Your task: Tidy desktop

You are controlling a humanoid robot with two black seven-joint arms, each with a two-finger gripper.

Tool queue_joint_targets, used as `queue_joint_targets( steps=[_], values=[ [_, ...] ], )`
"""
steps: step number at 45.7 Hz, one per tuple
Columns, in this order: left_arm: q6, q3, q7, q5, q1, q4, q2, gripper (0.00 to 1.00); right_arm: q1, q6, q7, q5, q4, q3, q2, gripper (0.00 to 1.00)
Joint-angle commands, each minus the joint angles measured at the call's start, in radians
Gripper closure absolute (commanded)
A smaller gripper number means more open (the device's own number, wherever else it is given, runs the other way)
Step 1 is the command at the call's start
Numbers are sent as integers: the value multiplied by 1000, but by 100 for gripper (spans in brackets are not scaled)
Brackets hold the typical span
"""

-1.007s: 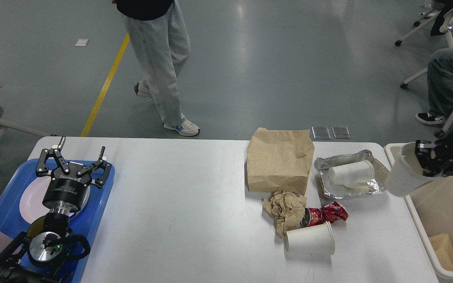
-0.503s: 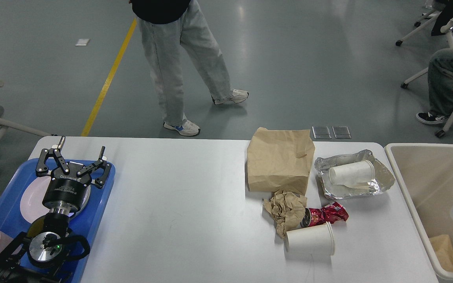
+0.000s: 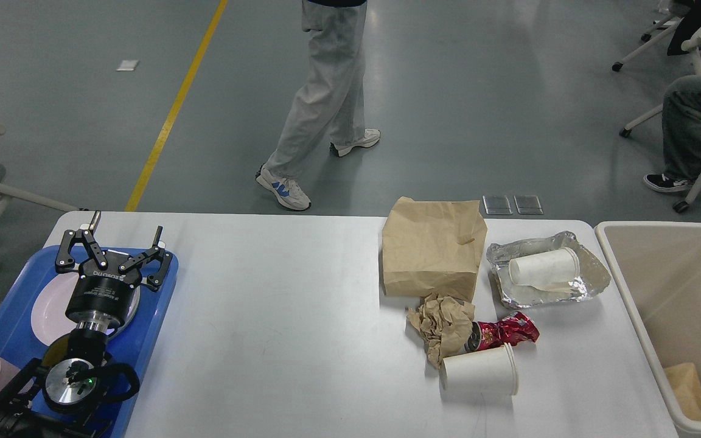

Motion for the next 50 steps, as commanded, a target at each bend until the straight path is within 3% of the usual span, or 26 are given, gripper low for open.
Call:
queue_joint_targets(
  steps=[1,16,17,19,20,23,25,42,50],
  values=[
    [0,0,0,0,0,0,0,4,-47,-18,0,3,-51,3,31,100],
    [0,0,0,0,1,0,0,4,-72,-51,0,6,-53,2,56,100],
    [0,0,0,0,0,0,0,4,-72,-51,1,6,-53,3,54,72],
    [0,0,0,0,0,0,0,4,-74,-54,4,6,-53,3,53,39],
    [0,0,0,0,1,0,0,4,-72,-55,6,6,-51,2,53,29],
    [0,0,0,0,0,0,0,4,-72,-58,7,4,-46,0,54,15],
    [0,0,0,0,0,0,0,4,-71,-58,7,4,-45,-1,54,0],
    [0,0,0,0,0,0,0,4,-58,-51,4,-1,-33,2,44,0],
    [0,-1,0,0,0,0,0,4,-2,-42,0,-7,55,-7,8,0]
  ],
)
